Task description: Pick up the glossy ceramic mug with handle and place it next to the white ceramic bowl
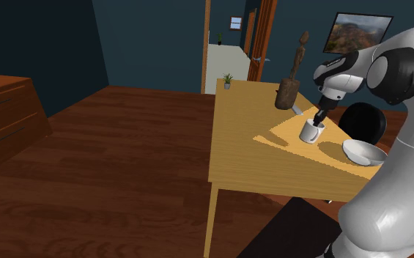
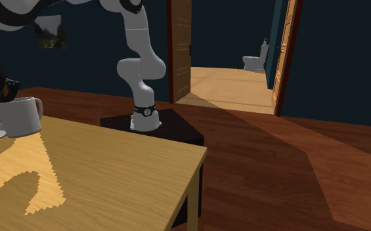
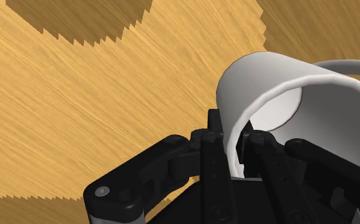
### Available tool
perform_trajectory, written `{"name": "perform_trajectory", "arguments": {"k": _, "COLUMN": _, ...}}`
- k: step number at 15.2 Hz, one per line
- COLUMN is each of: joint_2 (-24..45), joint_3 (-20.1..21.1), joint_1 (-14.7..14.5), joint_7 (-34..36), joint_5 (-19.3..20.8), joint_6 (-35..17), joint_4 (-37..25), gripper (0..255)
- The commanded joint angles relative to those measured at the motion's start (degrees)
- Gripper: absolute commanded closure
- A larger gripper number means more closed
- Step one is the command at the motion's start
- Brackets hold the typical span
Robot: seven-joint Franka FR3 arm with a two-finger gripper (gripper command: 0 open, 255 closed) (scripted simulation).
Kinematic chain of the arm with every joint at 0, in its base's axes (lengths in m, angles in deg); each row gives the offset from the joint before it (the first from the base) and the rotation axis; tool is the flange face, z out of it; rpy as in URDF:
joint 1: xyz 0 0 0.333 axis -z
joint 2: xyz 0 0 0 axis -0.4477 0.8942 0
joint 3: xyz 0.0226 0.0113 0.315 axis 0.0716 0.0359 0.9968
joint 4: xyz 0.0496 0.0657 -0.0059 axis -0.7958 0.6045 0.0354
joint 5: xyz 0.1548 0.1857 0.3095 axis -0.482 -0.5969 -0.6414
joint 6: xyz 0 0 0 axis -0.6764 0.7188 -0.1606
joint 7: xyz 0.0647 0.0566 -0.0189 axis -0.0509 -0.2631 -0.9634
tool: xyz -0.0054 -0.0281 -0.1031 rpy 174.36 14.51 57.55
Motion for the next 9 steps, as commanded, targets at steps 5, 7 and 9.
{"name": "perform_trajectory", "arguments": {"k": 5, "joint_2": 1.8, "joint_3": 0.2, "joint_1": 0.2, "joint_7": -1.3, "joint_5": -1.5, "joint_6": -4.2, "joint_4": 2.7, "gripper": 255}}
{"name": "perform_trajectory", "arguments": {"k": 7, "joint_2": 2.5, "joint_3": 0.3, "joint_1": 0.3, "joint_7": -1.8, "joint_5": -2.0, "joint_6": -5.5, "joint_4": 3.5, "gripper": 255}}
{"name": "perform_trajectory", "arguments": {"k": 9, "joint_2": 3.3, "joint_3": 0.5, "joint_1": 0.4, "joint_7": -2.3, "joint_5": -2.6, "joint_6": -6.8, "joint_4": 4.2, "gripper": 255}}
